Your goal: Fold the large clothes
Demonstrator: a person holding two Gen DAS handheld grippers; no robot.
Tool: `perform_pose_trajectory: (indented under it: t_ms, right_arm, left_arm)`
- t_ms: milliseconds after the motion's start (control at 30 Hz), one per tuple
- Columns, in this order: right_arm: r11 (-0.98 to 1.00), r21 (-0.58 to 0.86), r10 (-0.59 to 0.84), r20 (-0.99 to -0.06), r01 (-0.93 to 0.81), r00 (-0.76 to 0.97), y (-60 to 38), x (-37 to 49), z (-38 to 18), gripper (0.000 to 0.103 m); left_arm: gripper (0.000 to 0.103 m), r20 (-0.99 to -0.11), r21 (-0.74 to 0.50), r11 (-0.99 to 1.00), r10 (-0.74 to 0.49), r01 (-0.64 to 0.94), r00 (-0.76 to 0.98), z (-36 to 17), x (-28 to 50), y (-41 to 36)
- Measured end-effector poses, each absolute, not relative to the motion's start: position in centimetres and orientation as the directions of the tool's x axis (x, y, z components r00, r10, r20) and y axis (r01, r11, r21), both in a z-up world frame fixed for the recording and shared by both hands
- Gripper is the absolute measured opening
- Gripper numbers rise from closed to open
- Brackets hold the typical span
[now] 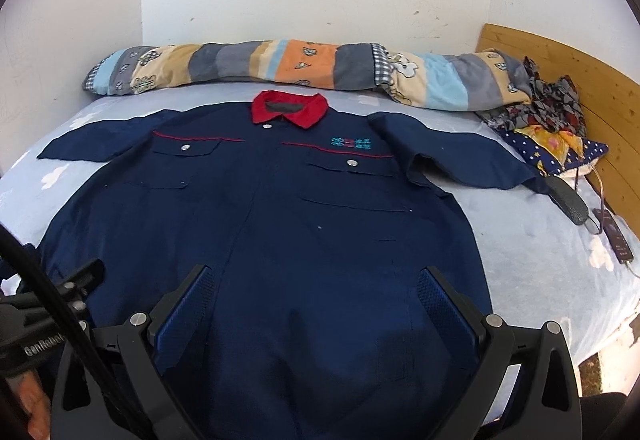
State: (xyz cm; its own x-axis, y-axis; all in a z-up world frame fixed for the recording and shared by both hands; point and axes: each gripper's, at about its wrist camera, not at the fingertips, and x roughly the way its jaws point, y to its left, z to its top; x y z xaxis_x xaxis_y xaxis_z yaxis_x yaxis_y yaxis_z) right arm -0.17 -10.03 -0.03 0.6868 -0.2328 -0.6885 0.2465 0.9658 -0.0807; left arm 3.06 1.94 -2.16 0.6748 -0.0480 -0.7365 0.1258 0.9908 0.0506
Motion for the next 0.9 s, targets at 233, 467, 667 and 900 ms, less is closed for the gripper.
perform_pose_trajectory:
  t_ms: [233, 467, 667, 900]
  right_arm:
    - [0.975, 0.002, -0.169, -0.654, 0.224, 0.738, -10.8, -0.7, 1.5, 0.103]
    - [0.98, 0.079, -0.084, -0.677, 0.185, 0.731, -11.2, -0.7, 1.0, 0.103]
    - [0.977, 0.126, -0.047, -0.66, 0.172, 0.75, -11.7, -1.1, 1.4, 0.103]
    - [0.971, 0.166, -0.019, -0.66, 0.171, 0.751, -12.1, -1.3, 1.3, 0.103]
  left_arm:
    - [0.103, -0.736, 0.045, 0.992, -0.049, 0.121, 0.675, -2.2, 2.9, 1.9]
    - [0.103, -0.741, 0.046, 0.992, -0.043, 0.114, 0.67, -2.5, 3.2, 2.0]
    - [0.103, -0.747, 0.04, 0.993, -0.047, 0.114, 0.664, -2.5, 3.8, 2.2]
    - [0.103, -0.744, 0.035, 0.993, -0.05, 0.114, 0.666, -2.5, 3.8, 2.4]
